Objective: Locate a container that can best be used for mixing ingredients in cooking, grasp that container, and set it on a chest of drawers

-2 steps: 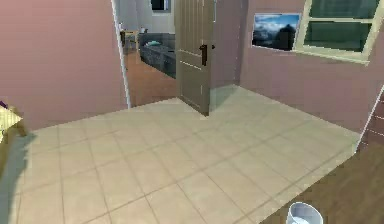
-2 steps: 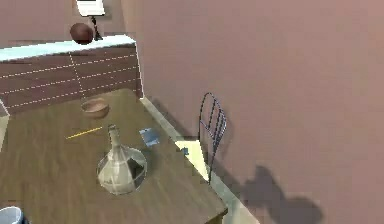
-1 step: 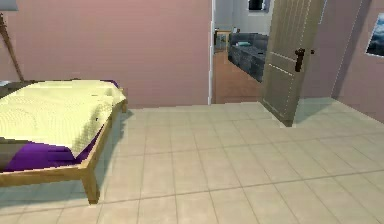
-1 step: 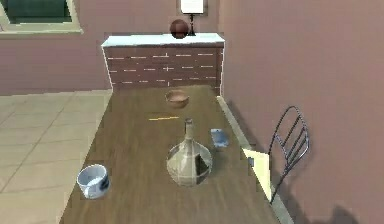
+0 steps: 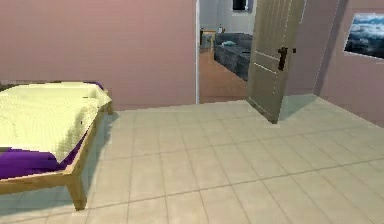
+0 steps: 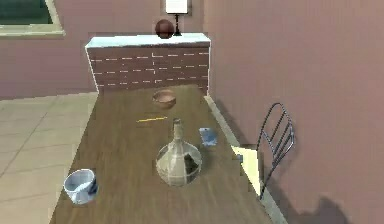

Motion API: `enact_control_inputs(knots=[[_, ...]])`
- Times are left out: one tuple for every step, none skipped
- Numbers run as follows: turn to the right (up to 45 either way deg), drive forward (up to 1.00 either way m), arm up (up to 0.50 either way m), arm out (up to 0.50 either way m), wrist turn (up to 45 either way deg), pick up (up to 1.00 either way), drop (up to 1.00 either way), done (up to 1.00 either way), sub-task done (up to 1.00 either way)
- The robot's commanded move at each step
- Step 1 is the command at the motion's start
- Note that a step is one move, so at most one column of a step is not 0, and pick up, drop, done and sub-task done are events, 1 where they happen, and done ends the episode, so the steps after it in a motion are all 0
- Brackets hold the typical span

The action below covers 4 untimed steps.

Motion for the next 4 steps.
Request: enact_control_inputs(knots=[[0.0, 0.4, 0.0, 0.0, 0.0, 0.0, 0.0, 0.0, 0.0], [27.0, 0.0, 0.0, 0.0, 0.0, 0.0, 0.0, 0.0, 0.0], [3.0, 0.0, 0.0, 0.0, 0.0, 0.0, 0.0, 0.0, 0.0], [0.0, 0.2, 0.0, 0.0, 0.0, 0.0, 0.0, 0.0, 0.0]])
